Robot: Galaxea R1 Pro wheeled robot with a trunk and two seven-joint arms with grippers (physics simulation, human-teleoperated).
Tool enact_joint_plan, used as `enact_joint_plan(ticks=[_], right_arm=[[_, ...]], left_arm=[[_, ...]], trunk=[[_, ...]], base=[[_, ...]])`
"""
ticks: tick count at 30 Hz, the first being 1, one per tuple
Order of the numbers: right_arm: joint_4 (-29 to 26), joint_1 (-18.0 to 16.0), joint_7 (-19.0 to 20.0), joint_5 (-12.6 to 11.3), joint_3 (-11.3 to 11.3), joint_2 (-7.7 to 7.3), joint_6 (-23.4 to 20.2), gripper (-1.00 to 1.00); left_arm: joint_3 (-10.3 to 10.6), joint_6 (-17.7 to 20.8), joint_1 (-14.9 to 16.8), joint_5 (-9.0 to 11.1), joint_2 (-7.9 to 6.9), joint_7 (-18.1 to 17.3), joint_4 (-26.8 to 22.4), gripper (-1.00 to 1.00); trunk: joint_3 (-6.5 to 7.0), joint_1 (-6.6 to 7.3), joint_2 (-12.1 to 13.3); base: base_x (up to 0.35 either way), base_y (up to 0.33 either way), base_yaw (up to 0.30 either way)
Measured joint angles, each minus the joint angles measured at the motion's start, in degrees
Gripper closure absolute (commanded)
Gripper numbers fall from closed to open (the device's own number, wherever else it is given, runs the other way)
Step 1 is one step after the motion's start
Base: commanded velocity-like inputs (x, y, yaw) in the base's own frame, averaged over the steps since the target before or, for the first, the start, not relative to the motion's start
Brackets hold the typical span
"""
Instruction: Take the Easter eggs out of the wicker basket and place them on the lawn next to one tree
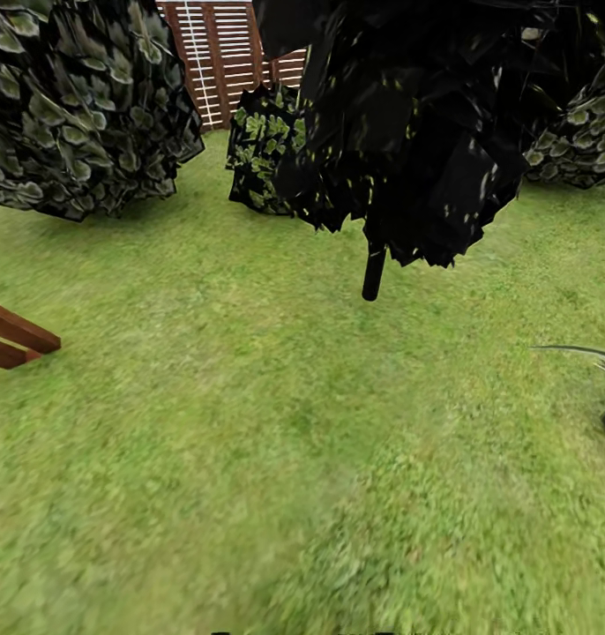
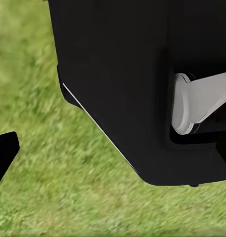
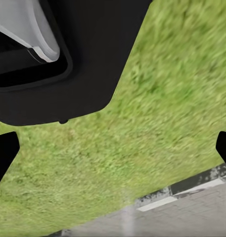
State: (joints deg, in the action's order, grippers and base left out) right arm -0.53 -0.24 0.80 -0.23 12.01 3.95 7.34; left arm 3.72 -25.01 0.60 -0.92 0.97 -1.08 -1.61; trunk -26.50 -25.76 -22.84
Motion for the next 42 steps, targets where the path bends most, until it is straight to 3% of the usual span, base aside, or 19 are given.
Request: enact_joint_plan(ticks=[9, 29, 42], right_arm=[[0.0, 0.0, 0.0, 0.0, 0.0, 0.00, 0.0, -1.00], [0.0, 0.0, 0.0, 0.0, 0.0, 0.00, 0.0, -1.00], [0.0, 0.0, 0.0, 0.0, 0.0, 0.00, 0.0, -1.00]], left_arm=[[0.6, 0.0, 0.0, -0.1, 0.00, 0.0, 0.0, -1.00], [1.1, 0.0, 0.0, -0.1, 0.00, -0.1, 0.0, -1.00], [1.1, 0.0, 0.0, 0.0, 0.00, 0.0, 0.0, -1.00]], trunk=[[0.16, 0.00, 0.0], [0.85, 0.00, 0.0], [1.34, 0.02, 0.0]], base=[[0.000, -0.031, -0.296], [0.000, -0.235, -0.289], [0.069, -0.006, -0.285]])
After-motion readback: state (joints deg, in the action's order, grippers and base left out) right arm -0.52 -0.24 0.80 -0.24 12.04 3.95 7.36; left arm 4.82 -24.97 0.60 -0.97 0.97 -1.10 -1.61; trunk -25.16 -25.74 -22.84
